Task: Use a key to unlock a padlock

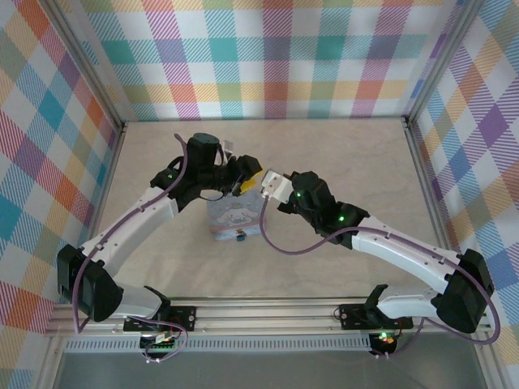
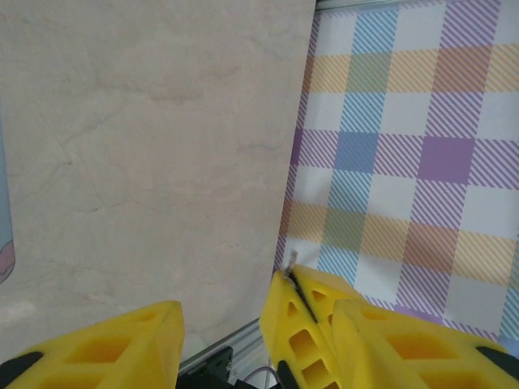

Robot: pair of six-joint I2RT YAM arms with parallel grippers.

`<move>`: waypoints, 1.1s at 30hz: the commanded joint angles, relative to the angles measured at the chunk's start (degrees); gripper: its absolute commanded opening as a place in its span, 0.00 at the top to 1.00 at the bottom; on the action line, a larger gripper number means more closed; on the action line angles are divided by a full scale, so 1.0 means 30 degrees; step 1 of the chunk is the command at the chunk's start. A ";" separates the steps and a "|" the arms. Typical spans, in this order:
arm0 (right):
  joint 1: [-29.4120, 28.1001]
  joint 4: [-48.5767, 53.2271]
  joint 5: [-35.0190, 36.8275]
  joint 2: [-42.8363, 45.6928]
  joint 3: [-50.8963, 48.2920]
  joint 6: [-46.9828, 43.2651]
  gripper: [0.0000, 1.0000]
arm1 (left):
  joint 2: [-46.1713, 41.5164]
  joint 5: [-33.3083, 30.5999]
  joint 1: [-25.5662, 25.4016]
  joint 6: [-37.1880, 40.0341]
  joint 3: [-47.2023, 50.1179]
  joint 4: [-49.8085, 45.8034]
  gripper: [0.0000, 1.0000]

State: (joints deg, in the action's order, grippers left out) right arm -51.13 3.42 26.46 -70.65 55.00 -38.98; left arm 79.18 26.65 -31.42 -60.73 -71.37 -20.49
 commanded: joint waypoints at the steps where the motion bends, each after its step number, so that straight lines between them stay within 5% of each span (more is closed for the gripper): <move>1: -0.0409 -0.1289 0.0485 0.0104 -0.0243 -0.1660 1.00 | 0.0292 0.0608 -0.0248 -0.0872 0.0266 0.0855 0.50; 11: -0.0967 -0.1896 -0.0206 -0.0259 -0.0175 -0.2123 1.00 | 0.0839 0.0638 -0.0484 -0.1465 0.0558 0.1360 0.58; 28: -0.1090 -0.1756 0.0085 -0.0492 -0.0079 -0.1773 0.99 | 0.1198 0.0761 -0.0543 -0.1329 0.0603 0.1992 0.97; 33: -0.1090 -0.0744 -0.0430 0.0091 -0.0192 -0.0720 0.81 | 0.0979 0.0214 -0.0541 0.0184 0.0559 0.1884 1.00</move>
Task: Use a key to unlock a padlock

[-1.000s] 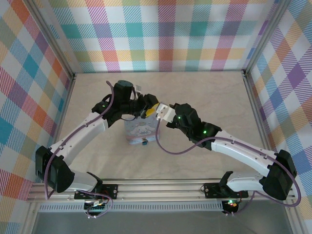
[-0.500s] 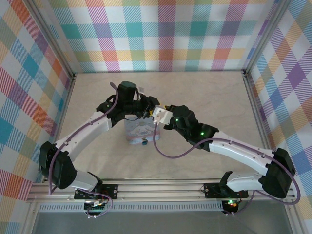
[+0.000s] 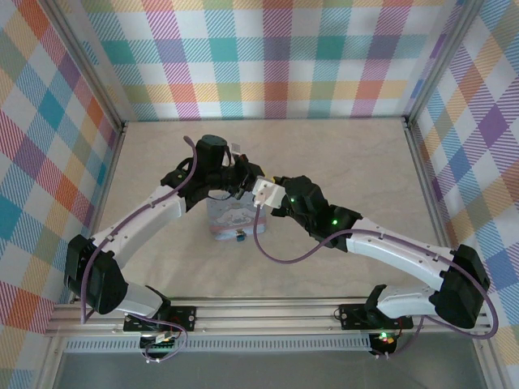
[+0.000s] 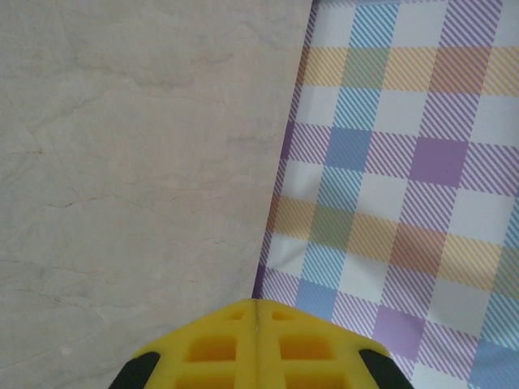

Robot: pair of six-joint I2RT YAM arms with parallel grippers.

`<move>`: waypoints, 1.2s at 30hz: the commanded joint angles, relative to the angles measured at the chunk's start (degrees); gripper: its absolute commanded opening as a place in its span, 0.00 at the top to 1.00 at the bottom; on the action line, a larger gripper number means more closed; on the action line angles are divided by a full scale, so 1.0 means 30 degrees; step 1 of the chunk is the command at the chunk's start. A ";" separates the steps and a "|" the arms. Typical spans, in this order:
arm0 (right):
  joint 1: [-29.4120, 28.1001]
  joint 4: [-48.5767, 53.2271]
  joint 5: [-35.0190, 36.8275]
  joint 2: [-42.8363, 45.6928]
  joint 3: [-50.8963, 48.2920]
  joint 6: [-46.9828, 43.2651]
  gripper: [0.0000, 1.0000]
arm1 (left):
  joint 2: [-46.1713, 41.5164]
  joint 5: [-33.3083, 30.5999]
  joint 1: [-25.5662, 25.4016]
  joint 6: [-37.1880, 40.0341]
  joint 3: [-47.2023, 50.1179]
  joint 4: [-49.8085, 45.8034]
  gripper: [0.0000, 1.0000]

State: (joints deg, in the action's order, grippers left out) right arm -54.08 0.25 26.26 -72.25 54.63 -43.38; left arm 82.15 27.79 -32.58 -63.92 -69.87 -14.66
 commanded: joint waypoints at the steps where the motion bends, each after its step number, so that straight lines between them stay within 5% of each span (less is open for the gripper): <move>1: -0.0081 0.0591 -0.0615 0.0809 -0.0119 0.1096 0.77 | -0.0103 -0.0231 -0.0156 0.1789 0.0056 -0.0004 1.00; 5: 0.0477 0.2317 -0.3423 0.2071 -0.0321 0.3456 0.58 | -0.0823 -0.0856 -0.0156 0.4773 0.0056 -0.0054 1.00; 10: 0.3904 0.3103 -1.1959 0.4389 -0.1024 0.8328 0.43 | -0.1773 -0.0822 -0.0156 0.8386 0.0258 0.0006 1.00; 14: 0.8073 -0.0292 -2.0091 0.5684 -0.2600 1.3988 0.39 | -0.2449 0.0594 -0.0156 1.1096 0.0535 0.0421 1.00; 18: 1.0351 -0.4360 -2.5055 0.5338 -0.3365 1.8670 0.38 | -0.3079 0.1883 -0.0156 1.2986 0.0730 0.0553 1.00; 25: 1.0441 -0.8673 -2.8287 0.2821 -0.2720 2.3496 0.39 | -0.3929 0.3212 -0.0186 1.4392 0.1221 0.1325 1.00; 36: 0.8633 -0.8523 -2.8191 0.0191 -0.0890 2.3731 0.47 | -0.4010 0.3684 -0.0215 1.4298 0.1459 0.2069 1.00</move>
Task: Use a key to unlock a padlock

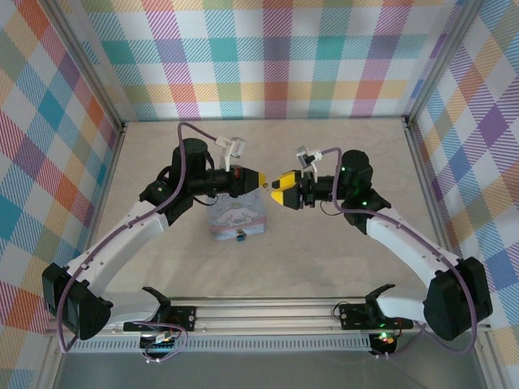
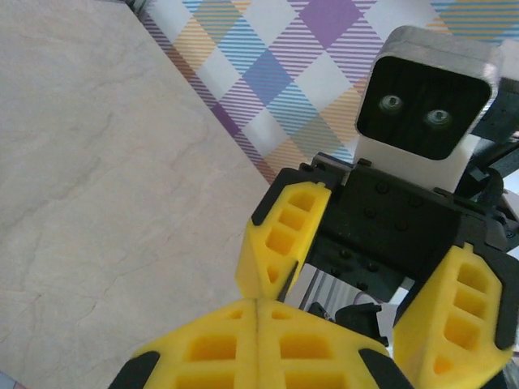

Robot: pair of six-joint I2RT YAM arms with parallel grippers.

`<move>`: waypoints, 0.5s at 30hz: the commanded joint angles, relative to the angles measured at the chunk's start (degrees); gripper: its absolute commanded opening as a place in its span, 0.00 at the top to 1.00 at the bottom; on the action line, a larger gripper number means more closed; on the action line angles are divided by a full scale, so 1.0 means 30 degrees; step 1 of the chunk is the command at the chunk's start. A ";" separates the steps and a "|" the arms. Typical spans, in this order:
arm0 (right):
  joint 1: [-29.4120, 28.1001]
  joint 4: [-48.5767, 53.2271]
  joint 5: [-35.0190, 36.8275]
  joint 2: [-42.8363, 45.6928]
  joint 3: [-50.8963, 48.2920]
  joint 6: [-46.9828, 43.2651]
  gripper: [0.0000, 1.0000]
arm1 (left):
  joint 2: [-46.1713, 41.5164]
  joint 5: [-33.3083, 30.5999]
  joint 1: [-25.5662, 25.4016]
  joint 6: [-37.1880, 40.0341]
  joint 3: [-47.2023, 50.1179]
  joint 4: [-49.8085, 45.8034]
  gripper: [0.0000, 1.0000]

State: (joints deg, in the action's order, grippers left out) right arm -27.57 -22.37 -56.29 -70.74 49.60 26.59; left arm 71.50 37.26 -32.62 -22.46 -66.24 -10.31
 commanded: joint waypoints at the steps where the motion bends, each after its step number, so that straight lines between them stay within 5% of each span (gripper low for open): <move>1: -0.0264 -0.0937 -0.0674 -0.0474 0.0931 0.0451 0.48 | -0.0459 0.0534 -0.0200 0.0457 0.0253 0.0650 1.00; 15: -0.0448 0.0826 0.0776 -0.1001 0.1292 -0.0658 0.49 | -0.0441 0.0648 -0.0230 0.0229 0.0312 0.0942 1.00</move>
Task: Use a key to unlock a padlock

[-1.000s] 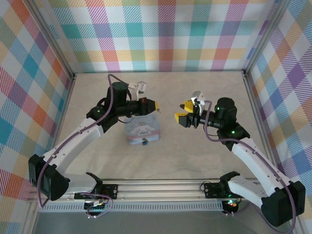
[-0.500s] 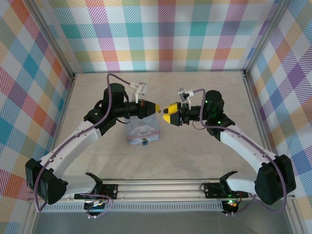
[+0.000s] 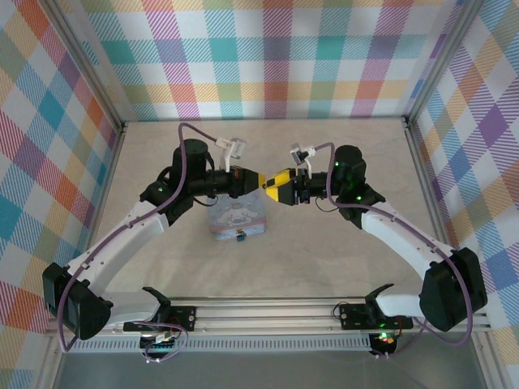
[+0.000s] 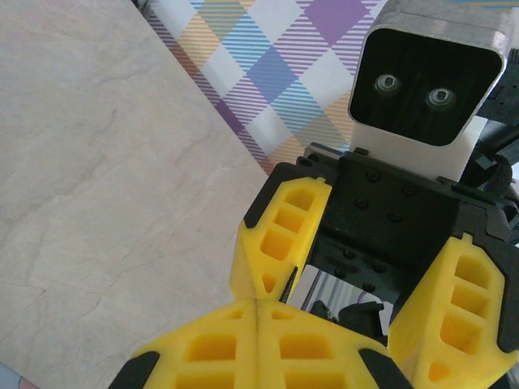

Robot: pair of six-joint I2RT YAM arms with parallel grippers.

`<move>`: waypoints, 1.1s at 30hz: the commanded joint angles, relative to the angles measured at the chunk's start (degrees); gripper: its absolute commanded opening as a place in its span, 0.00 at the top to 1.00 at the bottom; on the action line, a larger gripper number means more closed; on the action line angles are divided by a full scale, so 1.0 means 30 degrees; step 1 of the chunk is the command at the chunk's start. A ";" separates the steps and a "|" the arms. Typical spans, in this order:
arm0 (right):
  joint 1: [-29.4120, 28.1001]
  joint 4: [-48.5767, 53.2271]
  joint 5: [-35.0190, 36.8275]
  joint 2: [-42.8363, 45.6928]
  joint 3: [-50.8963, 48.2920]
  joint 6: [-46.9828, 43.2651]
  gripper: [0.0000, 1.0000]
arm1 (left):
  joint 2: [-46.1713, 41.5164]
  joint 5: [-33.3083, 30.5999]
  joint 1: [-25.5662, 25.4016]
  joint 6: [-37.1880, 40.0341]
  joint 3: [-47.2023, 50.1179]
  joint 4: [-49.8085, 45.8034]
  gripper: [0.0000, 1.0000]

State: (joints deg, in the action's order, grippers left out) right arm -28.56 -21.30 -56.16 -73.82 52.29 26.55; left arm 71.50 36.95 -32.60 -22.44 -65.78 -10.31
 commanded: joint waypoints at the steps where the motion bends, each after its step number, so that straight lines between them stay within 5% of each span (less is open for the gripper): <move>1: -0.0105 0.0399 0.0889 0.0081 0.0328 -0.0674 0.48 | -0.0412 0.0749 -0.0237 0.0235 0.0159 0.0945 1.00; 10: -0.0116 0.0471 0.2160 0.0678 -0.0131 -0.0907 0.45 | -0.0308 0.0750 -0.0237 0.0301 0.0159 0.0866 1.00; 33: -0.0823 0.1464 0.1161 0.0200 -0.0050 -0.1370 0.63 | -0.0355 0.0398 -0.0237 0.0179 0.0254 0.0923 1.00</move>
State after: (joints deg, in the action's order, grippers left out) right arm -30.85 -17.21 -52.49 -74.30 52.23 24.36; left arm 71.50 38.06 -32.88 -22.44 -65.76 -9.87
